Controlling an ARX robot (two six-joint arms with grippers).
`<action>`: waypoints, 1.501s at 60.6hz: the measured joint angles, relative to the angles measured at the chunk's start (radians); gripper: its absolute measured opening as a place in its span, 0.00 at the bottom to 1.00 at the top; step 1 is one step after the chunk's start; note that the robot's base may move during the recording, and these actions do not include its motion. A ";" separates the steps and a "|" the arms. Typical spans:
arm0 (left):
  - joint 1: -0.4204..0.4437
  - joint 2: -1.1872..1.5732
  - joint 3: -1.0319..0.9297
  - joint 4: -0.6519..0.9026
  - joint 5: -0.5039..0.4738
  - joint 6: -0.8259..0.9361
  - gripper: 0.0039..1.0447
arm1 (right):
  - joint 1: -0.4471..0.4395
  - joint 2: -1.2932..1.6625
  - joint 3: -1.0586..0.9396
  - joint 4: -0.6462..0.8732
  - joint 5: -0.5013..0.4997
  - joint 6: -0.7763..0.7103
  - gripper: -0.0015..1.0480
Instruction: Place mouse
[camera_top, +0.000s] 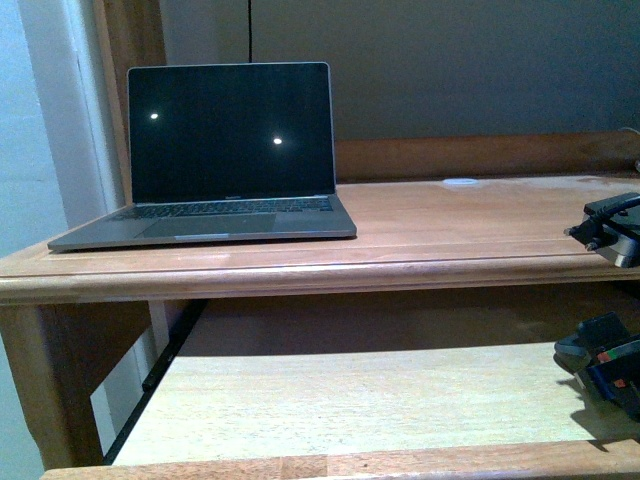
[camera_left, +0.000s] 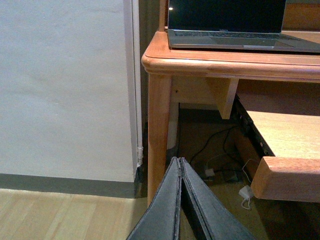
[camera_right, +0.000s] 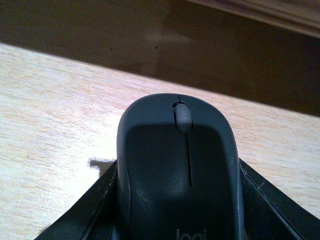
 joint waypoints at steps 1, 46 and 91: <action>0.000 0.000 0.000 0.000 0.000 0.000 0.02 | -0.002 -0.002 0.002 -0.003 -0.002 0.002 0.55; 0.000 0.000 0.000 0.000 0.000 0.001 0.93 | 0.220 0.116 0.600 -0.169 0.234 0.145 0.54; 0.000 0.000 0.000 0.000 0.000 0.001 0.93 | 0.298 0.536 0.881 -0.064 0.414 0.208 0.94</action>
